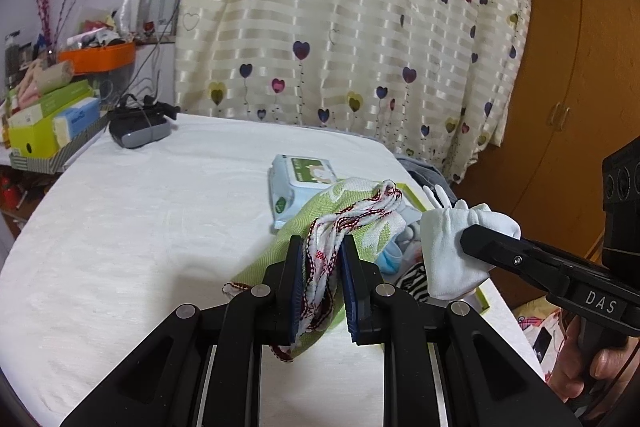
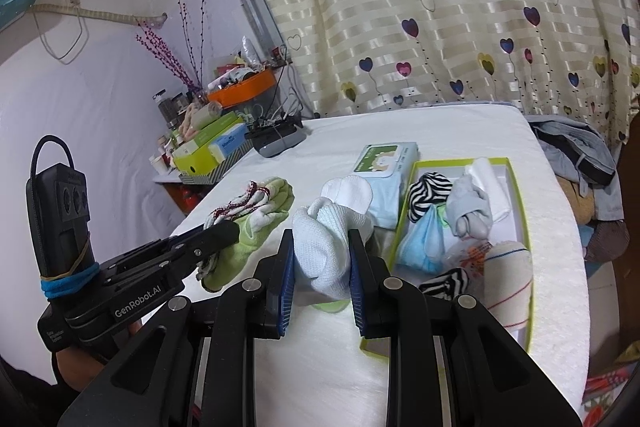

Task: Organize soft objects
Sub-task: 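Carry the green cloth and white glove with both grippers over the box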

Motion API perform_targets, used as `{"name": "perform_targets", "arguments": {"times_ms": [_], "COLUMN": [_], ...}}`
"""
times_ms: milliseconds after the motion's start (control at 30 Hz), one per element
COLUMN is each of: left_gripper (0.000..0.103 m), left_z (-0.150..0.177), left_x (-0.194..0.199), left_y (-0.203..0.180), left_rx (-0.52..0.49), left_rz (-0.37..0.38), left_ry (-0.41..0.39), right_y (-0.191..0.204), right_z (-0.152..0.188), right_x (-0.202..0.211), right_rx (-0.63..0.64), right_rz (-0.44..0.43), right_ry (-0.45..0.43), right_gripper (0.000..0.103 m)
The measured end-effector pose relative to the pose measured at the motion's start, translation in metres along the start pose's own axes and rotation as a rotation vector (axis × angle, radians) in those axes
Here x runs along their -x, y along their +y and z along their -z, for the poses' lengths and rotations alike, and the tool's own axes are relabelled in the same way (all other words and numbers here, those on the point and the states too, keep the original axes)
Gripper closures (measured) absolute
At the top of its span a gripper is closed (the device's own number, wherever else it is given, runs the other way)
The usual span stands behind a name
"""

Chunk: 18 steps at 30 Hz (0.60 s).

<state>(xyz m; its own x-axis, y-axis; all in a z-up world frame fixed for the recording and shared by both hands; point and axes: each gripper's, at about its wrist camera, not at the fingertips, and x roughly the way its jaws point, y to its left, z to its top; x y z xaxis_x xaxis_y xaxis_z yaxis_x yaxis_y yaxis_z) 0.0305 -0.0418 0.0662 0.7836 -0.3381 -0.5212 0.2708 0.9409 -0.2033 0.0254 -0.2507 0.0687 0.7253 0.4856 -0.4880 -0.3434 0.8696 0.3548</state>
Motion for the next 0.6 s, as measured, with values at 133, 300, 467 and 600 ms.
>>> {"name": "perform_targets", "arguments": {"times_ms": [133,300,467,600], "left_gripper": [0.087,0.087,0.087,0.087], "left_z": [0.002,0.005,0.006,0.008], "left_x": [-0.002,-0.005,-0.01,-0.013], "left_y": [-0.008,-0.017,-0.027,-0.038], "left_rx": [-0.007,-0.015,-0.024,-0.035], "left_rz": [0.016,0.04,0.066,0.089], "left_ry": [0.006,0.017,0.028,0.037], "right_y": [-0.006,-0.017,-0.03,-0.04], "right_z": [0.002,0.005,0.007,0.007], "right_x": [0.007,0.017,0.026,0.033], "right_rx": [-0.007,-0.026,-0.053,-0.071], "right_rz": [0.006,0.032,0.061,0.079], "right_ry": [-0.009,-0.02,-0.032,-0.043], "right_gripper": [0.078,0.078,0.078,0.078]}}
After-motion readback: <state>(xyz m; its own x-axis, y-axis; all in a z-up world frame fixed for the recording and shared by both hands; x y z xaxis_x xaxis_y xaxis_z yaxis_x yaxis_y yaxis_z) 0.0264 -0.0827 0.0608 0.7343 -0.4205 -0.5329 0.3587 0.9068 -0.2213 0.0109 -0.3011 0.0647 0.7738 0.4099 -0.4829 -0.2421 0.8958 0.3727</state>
